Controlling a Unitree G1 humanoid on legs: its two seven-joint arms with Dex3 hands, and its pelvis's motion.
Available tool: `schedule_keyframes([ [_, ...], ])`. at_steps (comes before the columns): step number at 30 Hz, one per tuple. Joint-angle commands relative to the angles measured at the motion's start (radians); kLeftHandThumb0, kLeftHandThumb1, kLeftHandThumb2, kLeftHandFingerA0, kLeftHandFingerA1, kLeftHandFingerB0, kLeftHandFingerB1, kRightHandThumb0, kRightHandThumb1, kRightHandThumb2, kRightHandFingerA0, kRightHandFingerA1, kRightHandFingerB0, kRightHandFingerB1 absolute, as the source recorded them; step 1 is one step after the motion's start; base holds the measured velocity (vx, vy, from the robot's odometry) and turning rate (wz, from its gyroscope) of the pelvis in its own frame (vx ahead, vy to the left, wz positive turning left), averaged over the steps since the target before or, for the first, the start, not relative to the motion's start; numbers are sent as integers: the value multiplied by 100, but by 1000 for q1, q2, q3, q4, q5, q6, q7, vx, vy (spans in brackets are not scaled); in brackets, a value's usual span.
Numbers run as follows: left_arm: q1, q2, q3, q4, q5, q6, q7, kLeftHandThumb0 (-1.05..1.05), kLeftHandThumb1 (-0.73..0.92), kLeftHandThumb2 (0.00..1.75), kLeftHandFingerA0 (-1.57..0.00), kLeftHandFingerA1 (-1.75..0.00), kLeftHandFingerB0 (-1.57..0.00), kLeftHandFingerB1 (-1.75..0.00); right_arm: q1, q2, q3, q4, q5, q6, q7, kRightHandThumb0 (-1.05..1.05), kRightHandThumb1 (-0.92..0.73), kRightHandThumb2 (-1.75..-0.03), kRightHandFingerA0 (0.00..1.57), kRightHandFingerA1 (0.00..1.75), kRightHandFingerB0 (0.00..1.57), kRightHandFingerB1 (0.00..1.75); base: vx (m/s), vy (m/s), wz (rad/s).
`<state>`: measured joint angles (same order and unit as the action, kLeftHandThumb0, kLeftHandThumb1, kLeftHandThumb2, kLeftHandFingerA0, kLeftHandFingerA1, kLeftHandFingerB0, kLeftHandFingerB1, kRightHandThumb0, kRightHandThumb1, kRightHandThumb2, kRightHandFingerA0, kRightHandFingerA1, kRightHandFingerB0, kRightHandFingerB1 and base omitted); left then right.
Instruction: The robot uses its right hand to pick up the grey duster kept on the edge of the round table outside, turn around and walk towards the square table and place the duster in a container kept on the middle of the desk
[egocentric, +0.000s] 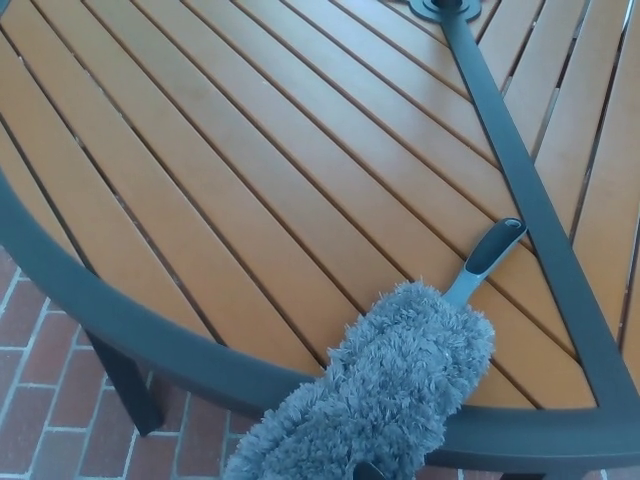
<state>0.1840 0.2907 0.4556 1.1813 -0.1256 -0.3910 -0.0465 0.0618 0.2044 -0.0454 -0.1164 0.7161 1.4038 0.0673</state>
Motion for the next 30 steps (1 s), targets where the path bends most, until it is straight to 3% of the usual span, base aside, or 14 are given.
schedule_keyframes([
  [1, 9, -4, -3, 1, -10, -115, 3, 2, 46, 115, -102, -96, -90, -69, -31, 45, -10, 91, -69, -208, 3, -101, -56, -58, 0, 14, 0, 22, 0, 0, 0],
  [8, 14, -7, -5, -1, -13, -109, -1, -1, 47, 115, -95, -99, -88, -70, -55, 69, -52, 145, -44, -268, 3, -101, -46, -51, 0, 1, 0, 25, 0, 0, 0],
  [9, 16, -7, -4, -1, -13, -111, -2, -3, 50, 110, -97, -99, -89, -72, -57, 71, -44, 137, -54, -287, -5, -103, -32, -69, 0, 38, 0, 49, 0, 0, 0],
  [11, 18, -7, -2, 2, -15, -117, -4, 0, 49, 112, -99, -99, -83, -84, -59, 92, -31, 112, -84, -325, -52, -87, -30, -65, 0, 40, 0, 51, 0, 0, 0],
  [14, 20, -6, -1, 5, -16, -124, -5, 0, 49, 112, -99, -99, -83, -84, -56, 116, -21, 89, -110, -363, -110, -87, -30, -65, 0, 40, 0, 51, 0, 0, 0],
  [15, 19, -8, -2, 8, -15, -122, -5, 0, 47, 114, -98, -97, -90, -70, -38, 145, 8, 72, -159, -423, -167, -59, -48, -55, 58, 83, 0, 79, 0, 0, 0],
  [16, 19, -13, -3, 10, -16, -118, -6, 3, 46, 114, -100, -97, -90, -71, -13, 184, 67, 54, -246, -526, -256, -46, -37, -87, 92, 87, 9, 68, 0, 0, 0],
  [18, 20, -16, -3, 9, -18, -118, -7, 3, 46, 114, -100, -97, -90, -71, -6, 192, 105, 55, -289, -579, -295, -46, -37, -87, 92, 87, 9, 68, 0, 0, 0],
  [19, 21, -17, -2, 9, -19, -118, -8, 3, 46, 112, -101, -98, -91, -71, -5, 194, 122, 62, -300, -604, -299, -44, -59, -54, 123, 76, 5, 116, 0, 0, 0],
  [21, 22, -16, -5, 10, -13, -122, 0, 2, 46, 113, -102, -97, -92, -70, -5, 196, 143, 72, -308, -634, -303, -36, -58, -63, 136, 83, 16, 108, 0, 0, 0],
  [25, 23, -14, -11, 10, -4, -128, 11, 2, 46, 113, -102, -97, -92, -70, -3, 195, 163, 77, -311, -660, -314, -36, -58, -63, 136, 83, 16, 108, 0, 0, 0],
  [26, 22, -18, -7, 12, -11, -120, 4, 2, 48, 108, -97, -99, -92, -71, -4, 196, 187, 71, -327, -684, -321, -6, -29, -114, 153, 134, 115, 96, 0, 0, 0],
  [27, 22, -23, -6, 12, -15, -113, 0, -1, 49, 110, -99, -98, -91, -70, -4, 187, 226, 58, -350, -716, -322, -9, -11, -153, 154, 127, 142, 83, 0, 0, 0],
  [30, 25, -21, -14, 12, -4, -115, 8, -2, 49, 109, -97, -98, -89, -70, 3, 165, 256, 45, -357, -731, -309, -8, -6, -153, 151, 133, 148, 91, 0, 0, 0],
])
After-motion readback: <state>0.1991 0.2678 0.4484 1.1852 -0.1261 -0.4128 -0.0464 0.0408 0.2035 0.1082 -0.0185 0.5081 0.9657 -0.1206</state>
